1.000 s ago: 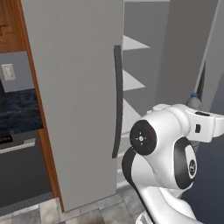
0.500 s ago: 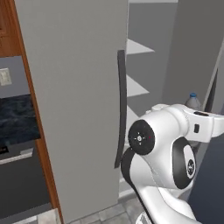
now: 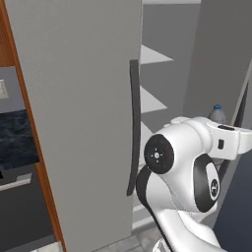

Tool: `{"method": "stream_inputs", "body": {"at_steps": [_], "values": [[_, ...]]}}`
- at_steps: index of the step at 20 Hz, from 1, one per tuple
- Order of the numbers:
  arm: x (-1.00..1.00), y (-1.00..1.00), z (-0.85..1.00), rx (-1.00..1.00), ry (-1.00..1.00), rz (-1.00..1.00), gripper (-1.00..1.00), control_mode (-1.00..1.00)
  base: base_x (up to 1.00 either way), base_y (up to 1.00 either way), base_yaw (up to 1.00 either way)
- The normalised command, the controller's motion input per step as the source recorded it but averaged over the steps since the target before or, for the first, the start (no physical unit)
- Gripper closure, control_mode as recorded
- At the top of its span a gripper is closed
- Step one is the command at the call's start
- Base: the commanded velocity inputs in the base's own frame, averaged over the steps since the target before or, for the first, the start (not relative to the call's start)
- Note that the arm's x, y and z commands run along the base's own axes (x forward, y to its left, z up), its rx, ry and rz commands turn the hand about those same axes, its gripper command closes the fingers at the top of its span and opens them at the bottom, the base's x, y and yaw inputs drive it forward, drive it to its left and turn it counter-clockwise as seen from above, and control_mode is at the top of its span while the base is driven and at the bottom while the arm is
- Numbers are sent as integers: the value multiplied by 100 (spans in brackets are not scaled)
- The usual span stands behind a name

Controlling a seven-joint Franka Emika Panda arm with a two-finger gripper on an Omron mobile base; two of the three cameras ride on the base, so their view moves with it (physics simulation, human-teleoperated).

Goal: Take the bottled waters from the counter and place them in the freezer to freeze. Close the freezer door after placing the bottles.

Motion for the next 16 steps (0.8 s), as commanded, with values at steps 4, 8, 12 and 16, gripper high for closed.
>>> {"method": "stream_inputs", "body": {"at_steps": [4, 8, 12, 16], "values": [[0, 0, 0, 0, 0, 0, 100, 100, 37, -27, 4], [0, 0, 0, 0, 0, 0, 100, 100, 29, -25, 8], [0, 0, 0, 0, 0, 0, 100, 100, 28, -24, 9], [0, 0, 0, 0, 0, 0, 100, 100, 29, -18, 9]]}}
